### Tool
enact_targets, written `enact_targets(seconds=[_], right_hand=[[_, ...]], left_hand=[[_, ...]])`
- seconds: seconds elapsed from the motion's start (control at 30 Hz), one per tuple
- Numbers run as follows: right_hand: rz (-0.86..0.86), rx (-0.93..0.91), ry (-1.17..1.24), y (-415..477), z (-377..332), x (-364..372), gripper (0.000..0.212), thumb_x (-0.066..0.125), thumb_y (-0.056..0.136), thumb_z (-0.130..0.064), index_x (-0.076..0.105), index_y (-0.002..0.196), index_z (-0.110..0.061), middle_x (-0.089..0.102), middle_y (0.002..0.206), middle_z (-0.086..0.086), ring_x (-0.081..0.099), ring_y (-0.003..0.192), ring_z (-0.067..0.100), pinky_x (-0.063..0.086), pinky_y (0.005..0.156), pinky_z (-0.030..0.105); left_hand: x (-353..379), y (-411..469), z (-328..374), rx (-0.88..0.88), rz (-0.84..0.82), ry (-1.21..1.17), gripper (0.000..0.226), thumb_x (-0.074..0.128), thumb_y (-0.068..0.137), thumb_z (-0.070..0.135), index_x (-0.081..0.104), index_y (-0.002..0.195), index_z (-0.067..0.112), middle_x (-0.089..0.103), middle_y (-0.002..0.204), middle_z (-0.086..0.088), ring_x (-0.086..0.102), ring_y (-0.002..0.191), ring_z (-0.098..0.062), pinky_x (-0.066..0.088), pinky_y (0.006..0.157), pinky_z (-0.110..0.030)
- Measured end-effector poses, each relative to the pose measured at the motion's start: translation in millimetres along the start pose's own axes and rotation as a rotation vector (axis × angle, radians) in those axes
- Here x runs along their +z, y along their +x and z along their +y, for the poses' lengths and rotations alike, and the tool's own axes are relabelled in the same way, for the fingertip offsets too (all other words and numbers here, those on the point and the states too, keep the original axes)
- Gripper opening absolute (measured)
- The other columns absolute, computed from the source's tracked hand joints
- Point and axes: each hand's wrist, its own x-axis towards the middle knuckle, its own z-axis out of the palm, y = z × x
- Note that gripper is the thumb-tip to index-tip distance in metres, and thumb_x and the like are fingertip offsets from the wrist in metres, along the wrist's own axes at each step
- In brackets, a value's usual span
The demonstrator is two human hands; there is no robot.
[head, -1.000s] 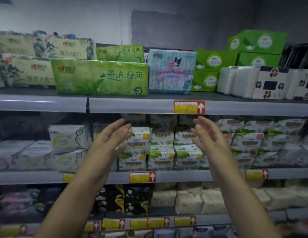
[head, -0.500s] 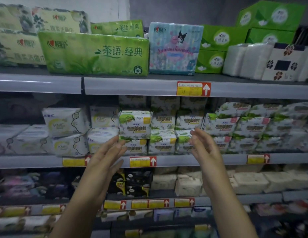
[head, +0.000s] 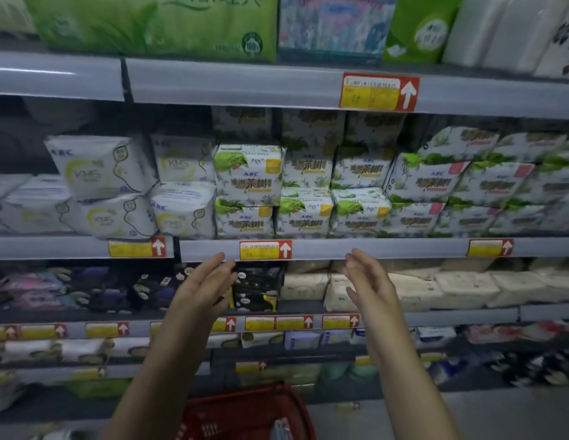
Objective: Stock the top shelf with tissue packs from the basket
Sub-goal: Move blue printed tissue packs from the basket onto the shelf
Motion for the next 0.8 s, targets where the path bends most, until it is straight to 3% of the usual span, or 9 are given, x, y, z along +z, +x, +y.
enact_targets(seconds=[0.13, 0.27, 0.4, 0.57, 0.73, 0.8], right_hand=[[0.008, 0.012, -0.029, -4, 11, -8, 0.023, 0.054, 0.094, -0.029, 0.054, 0.117, -0.037, 0.054, 0.128, -0.015, 0.050, 0.116, 0.000, 0.041, 0.092, 0.022], [0.009, 0.045, -0.059, -9, 25, -15, 0.025, 0.053, 0.094, -0.032, 0.054, 0.120, -0.035, 0.054, 0.129, -0.015, 0.049, 0.111, -0.006, 0.040, 0.100, 0.027], [0.024, 0.097, -0.062, -12, 42, -19, 0.026, 0.054, 0.093, -0.034, 0.054, 0.119, -0.034, 0.054, 0.127, -0.015, 0.049, 0.109, -0.008, 0.039, 0.098, 0.026], [0.033, 0.171, -0.058, -12, 66, -19, 0.026, 0.054, 0.094, -0.029, 0.055, 0.120, -0.030, 0.057, 0.123, -0.016, 0.052, 0.116, 0.004, 0.039, 0.105, 0.031], [0.002, 0.201, -0.067, -11, 94, -13, 0.022, 0.056, 0.093, -0.029, 0.056, 0.114, -0.035, 0.056, 0.122, -0.018, 0.051, 0.118, 0.003, 0.038, 0.106, 0.031], [0.006, 0.230, -0.066, -13, 108, -14, 0.021, 0.056, 0.093, -0.029, 0.056, 0.113, -0.036, 0.056, 0.121, -0.018, 0.051, 0.117, 0.002, 0.038, 0.106, 0.031]], left_hand=[[-1, -1, -14, 0.005, -0.026, 0.024, 0.043, 0.065, 0.082, 0.032, 0.053, 0.122, 0.029, 0.061, 0.117, 0.012, 0.055, 0.117, -0.013, 0.040, 0.098, -0.034], [-3, -16, -30, -0.022, -0.008, 0.004, 0.068, 0.077, 0.052, 0.058, 0.061, 0.115, 0.038, 0.066, 0.119, 0.016, 0.061, 0.112, -0.002, 0.045, 0.095, -0.033], [-5, -24, -47, -0.049, 0.001, 0.037, 0.082, 0.079, 0.047, 0.066, 0.060, 0.122, 0.038, 0.063, 0.129, 0.011, 0.058, 0.119, -0.008, 0.043, 0.095, -0.031], [-13, -27, -68, -0.104, 0.036, 0.060, 0.074, 0.075, 0.048, 0.065, 0.060, 0.116, 0.041, 0.060, 0.131, 0.008, 0.055, 0.122, -0.013, 0.040, 0.105, -0.040], [-21, -26, -88, -0.151, 0.099, 0.035, 0.063, 0.072, 0.055, 0.052, 0.061, 0.114, 0.035, 0.066, 0.122, 0.007, 0.061, 0.112, -0.007, 0.045, 0.098, -0.037], [-25, -27, -95, -0.172, 0.122, 0.033, 0.069, 0.075, 0.049, 0.058, 0.062, 0.112, 0.035, 0.065, 0.123, 0.007, 0.061, 0.112, -0.008, 0.044, 0.095, -0.035]])
